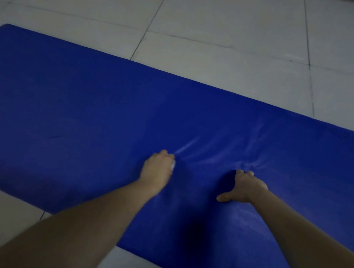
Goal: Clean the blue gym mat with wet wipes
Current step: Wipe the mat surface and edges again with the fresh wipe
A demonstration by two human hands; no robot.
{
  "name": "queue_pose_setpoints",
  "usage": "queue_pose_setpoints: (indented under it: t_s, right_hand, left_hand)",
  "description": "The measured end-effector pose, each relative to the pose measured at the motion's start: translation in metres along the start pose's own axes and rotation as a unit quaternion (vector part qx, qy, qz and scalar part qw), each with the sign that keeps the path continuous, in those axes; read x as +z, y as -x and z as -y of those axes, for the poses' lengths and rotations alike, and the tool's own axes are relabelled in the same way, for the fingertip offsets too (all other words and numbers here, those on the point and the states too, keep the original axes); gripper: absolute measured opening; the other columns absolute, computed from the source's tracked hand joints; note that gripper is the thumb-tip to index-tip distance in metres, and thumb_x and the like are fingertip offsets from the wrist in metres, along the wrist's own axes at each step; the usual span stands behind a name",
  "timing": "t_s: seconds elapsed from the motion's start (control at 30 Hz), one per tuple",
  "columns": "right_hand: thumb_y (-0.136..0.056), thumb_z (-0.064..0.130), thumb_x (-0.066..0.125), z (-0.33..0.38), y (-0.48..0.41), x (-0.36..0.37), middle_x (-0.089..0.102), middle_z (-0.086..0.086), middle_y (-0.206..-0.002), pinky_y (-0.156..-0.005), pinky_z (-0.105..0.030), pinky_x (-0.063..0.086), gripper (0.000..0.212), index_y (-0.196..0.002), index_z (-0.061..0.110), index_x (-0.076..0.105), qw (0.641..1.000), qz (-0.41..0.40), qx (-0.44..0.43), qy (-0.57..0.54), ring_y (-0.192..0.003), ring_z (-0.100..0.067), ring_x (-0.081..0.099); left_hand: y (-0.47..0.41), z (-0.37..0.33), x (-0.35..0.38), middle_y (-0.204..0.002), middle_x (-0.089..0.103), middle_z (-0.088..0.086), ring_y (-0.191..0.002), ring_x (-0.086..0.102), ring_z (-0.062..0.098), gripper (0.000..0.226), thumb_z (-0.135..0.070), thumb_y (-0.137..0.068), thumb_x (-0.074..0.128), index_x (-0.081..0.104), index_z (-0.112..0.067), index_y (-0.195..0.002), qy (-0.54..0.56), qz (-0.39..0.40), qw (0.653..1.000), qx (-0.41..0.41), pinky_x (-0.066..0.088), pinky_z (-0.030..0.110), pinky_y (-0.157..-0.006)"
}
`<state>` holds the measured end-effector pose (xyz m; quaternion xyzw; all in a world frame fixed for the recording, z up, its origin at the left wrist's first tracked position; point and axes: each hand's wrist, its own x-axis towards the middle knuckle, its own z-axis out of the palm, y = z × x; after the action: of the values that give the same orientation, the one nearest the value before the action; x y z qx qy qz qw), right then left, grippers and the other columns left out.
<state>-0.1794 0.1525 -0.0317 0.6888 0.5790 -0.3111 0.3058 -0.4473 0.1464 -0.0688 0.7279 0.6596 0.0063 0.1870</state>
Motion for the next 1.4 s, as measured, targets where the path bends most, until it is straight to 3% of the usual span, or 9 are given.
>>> queue_pose_setpoints:
  t_s: [0.1, 0.27, 0.5, 0.67, 0.8, 0.9, 1.13, 1.27, 1.4]
  right_hand:
    - [-0.056, 0.083, 0.075, 0.007, 0.017, 0.021, 0.031, -0.013, -0.153, -0.098, -0.043, 0.050, 0.137, -0.156, 0.010, 0.015, 0.998, 0.049, 0.017, 0.023, -0.134, -0.032, 0.046]
    - [-0.049, 0.078, 0.083, 0.010, 0.020, 0.039, 0.038, -0.013, -0.142, -0.091, -0.042, 0.052, 0.134, -0.147, 0.009, 0.023, 1.000, 0.001, 0.013, 0.021, -0.128, -0.031, 0.051]
    - [-0.045, 0.078, 0.084, 0.007, 0.014, 0.034, 0.045, -0.014, -0.138, -0.097, -0.040, 0.051, 0.132, -0.144, 0.008, 0.032, 1.000, -0.001, -0.012, 0.025, -0.127, -0.028, 0.050]
    - [-0.062, 0.064, 0.084, 0.007, 0.010, 0.037, 0.049, -0.011, -0.134, -0.096, -0.039, 0.050, 0.104, -0.137, 0.009, 0.038, 0.999, -0.024, -0.024, 0.015, -0.125, -0.028, 0.051]
    - [-0.045, 0.073, 0.087, 0.010, 0.011, 0.033, 0.048, -0.012, -0.134, -0.096, -0.039, 0.052, 0.126, -0.141, 0.009, 0.036, 1.000, -0.003, -0.011, 0.028, -0.124, -0.027, 0.053]
    - [-0.044, 0.078, 0.084, 0.010, 0.011, 0.031, 0.046, -0.012, -0.138, -0.098, -0.040, 0.051, 0.132, -0.144, 0.009, 0.032, 0.999, 0.004, -0.017, 0.031, -0.127, -0.028, 0.051]
    - [-0.046, 0.078, 0.084, 0.011, 0.016, 0.028, 0.047, -0.009, -0.141, -0.101, -0.042, 0.051, 0.131, -0.145, 0.009, 0.033, 0.999, 0.007, -0.023, 0.037, -0.132, -0.028, 0.047]
    - [-0.047, 0.078, 0.083, 0.012, 0.015, 0.027, 0.047, -0.008, -0.143, -0.100, -0.042, 0.050, 0.133, -0.147, 0.007, 0.032, 0.999, 0.007, -0.022, 0.047, -0.133, -0.028, 0.047]
    - [-0.045, 0.078, 0.084, 0.010, 0.012, 0.029, 0.049, -0.008, -0.142, -0.100, -0.042, 0.051, 0.132, -0.145, 0.008, 0.035, 0.999, -0.003, -0.025, 0.048, -0.132, -0.028, 0.048]
  left_hand:
    - [0.008, 0.060, -0.018, -0.093, 0.057, 0.009, -0.078, 0.059, 0.032, 0.017, -0.010, -0.095, 0.053, 0.049, -0.011, -0.078, 0.007, -0.031, 0.993, -0.117, 0.050, 0.041, -0.064]
    - [0.009, 0.070, -0.018, -0.085, 0.065, 0.008, -0.071, 0.064, 0.025, 0.012, -0.007, -0.093, 0.054, 0.060, -0.008, -0.083, 0.077, -0.048, 0.971, -0.220, 0.056, 0.037, -0.059]
    - [0.017, -0.053, 0.023, -0.109, 0.064, 0.011, -0.095, 0.065, 0.032, 0.016, -0.019, -0.100, 0.051, 0.065, -0.011, -0.105, 0.095, -0.018, 0.991, -0.094, 0.053, 0.043, -0.081]
    - [0.041, -0.128, 0.054, -0.112, 0.057, 0.006, -0.099, 0.058, 0.025, 0.013, -0.019, -0.099, 0.054, 0.059, -0.016, -0.111, 0.081, 0.070, 0.991, 0.077, 0.052, 0.039, -0.083]
    - [0.030, -0.099, 0.046, -0.106, 0.053, 0.004, -0.091, 0.057, 0.025, 0.011, -0.010, -0.097, 0.051, 0.059, -0.017, -0.103, 0.003, 0.060, 0.985, 0.163, 0.048, 0.037, -0.074]
    - [0.021, -0.047, 0.027, -0.109, 0.055, 0.004, -0.094, 0.057, 0.026, 0.011, -0.015, -0.100, 0.051, 0.061, -0.016, -0.105, -0.027, 0.035, 0.991, 0.128, 0.051, 0.039, -0.077]
    - [0.030, 0.076, -0.017, -0.093, 0.057, 0.005, -0.081, 0.058, 0.028, 0.007, -0.006, -0.094, 0.052, 0.055, -0.010, -0.090, -0.020, -0.028, 0.994, -0.102, 0.046, 0.038, -0.063]
    - [0.035, 0.051, -0.001, -0.107, 0.061, 0.009, -0.090, 0.058, 0.028, 0.014, -0.016, -0.102, 0.050, 0.058, -0.007, -0.107, 0.035, -0.068, 0.983, -0.165, 0.052, 0.042, -0.076]
    - [0.040, -0.014, 0.025, -0.111, 0.061, 0.009, -0.097, 0.059, 0.028, 0.015, -0.018, -0.101, 0.048, 0.060, -0.010, -0.108, 0.075, -0.039, 0.990, -0.111, 0.050, 0.042, -0.085]
